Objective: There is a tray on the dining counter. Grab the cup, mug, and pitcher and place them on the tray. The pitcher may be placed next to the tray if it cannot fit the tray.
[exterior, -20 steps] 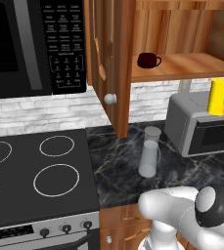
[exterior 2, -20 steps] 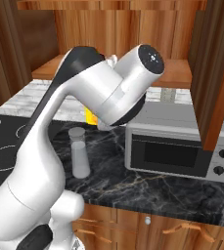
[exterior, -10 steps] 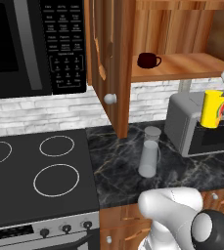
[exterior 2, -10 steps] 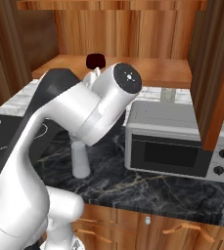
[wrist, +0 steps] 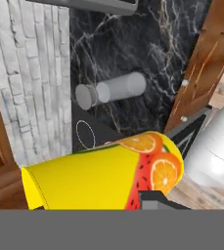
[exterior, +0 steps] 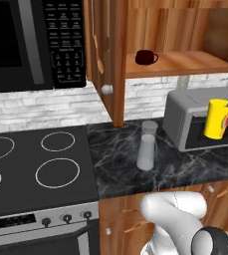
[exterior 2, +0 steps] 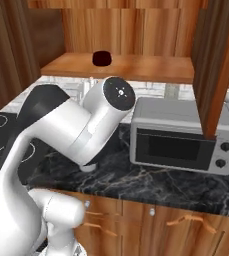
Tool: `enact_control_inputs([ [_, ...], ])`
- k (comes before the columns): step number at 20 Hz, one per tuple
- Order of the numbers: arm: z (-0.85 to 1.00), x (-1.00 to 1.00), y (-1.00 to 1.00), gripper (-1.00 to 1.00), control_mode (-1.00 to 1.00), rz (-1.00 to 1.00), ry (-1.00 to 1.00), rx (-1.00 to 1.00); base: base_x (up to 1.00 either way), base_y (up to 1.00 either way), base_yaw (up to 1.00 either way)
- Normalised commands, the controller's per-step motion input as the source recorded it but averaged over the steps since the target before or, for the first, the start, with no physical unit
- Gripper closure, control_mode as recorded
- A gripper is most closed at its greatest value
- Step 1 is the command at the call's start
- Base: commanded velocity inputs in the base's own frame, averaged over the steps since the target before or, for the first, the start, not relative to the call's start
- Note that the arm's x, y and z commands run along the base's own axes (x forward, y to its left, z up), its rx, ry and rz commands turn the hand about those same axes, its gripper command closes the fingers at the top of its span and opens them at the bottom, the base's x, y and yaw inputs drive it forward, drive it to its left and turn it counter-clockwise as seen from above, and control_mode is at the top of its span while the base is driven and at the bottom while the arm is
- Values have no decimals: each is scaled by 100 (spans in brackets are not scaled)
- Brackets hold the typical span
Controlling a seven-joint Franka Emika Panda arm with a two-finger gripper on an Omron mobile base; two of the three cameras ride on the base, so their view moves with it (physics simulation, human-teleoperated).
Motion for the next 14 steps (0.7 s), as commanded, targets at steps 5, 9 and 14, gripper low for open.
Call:
enact_control_inputs([
  [5, 0, 0, 0, 100, 100, 0, 0, 0, -100, -1, -17],
  [9, 0, 0, 0, 100, 100, 0, 0, 0, -82, 0, -45],
  [14, 0, 0, 0, 100, 100, 0, 0, 0, -62, 0, -57],
])
